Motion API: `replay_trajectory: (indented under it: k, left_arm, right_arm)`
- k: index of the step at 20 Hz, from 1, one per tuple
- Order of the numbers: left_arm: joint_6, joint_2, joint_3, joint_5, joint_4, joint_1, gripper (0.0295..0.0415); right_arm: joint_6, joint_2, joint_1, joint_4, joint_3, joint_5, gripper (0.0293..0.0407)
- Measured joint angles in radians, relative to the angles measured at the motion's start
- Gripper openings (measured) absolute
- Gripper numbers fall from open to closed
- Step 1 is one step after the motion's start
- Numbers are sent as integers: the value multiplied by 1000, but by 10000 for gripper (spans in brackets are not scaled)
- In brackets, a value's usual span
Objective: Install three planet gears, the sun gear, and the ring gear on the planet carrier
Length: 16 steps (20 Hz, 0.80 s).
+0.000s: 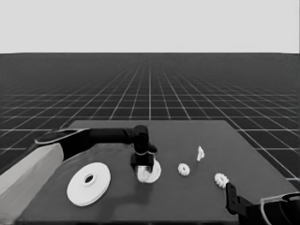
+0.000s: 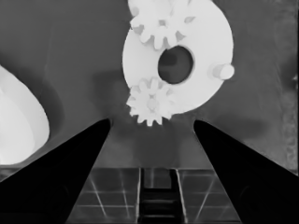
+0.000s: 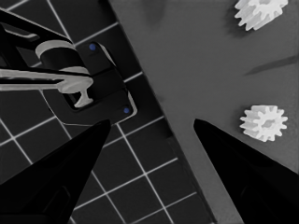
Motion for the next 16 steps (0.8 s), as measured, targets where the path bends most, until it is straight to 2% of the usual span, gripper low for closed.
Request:
replay_trajectory:
  k: [3,8,9,10,11,13,16]
  left_arm:
    - [-14,-2,18,4,-50,-52,385]
    - [-16,-3,20,4,-62,-63,385]
    - [468,-269,386,-353,-13,-169,408]
    - [966,-638,635,-571,17,-274,410]
    - [1333,-864,781,-698,34,-334,402]
    - [1675,-1066,922,-818,50,-388,389]
    - [1819,-1147,981,-869,57,-410,385]
  right_arm:
    - [0,0,0,0,0,0,385]
    - [0,0,0,0,0,0,385]
    - [0,0,0,0,0,0,385]
    - [0,0,0,0,0,0,385]
    - [0,0,0,0,0,0,385]
    - [0,0,0,0,0,0,385]
    - [0,0,0,0,0,0,385]
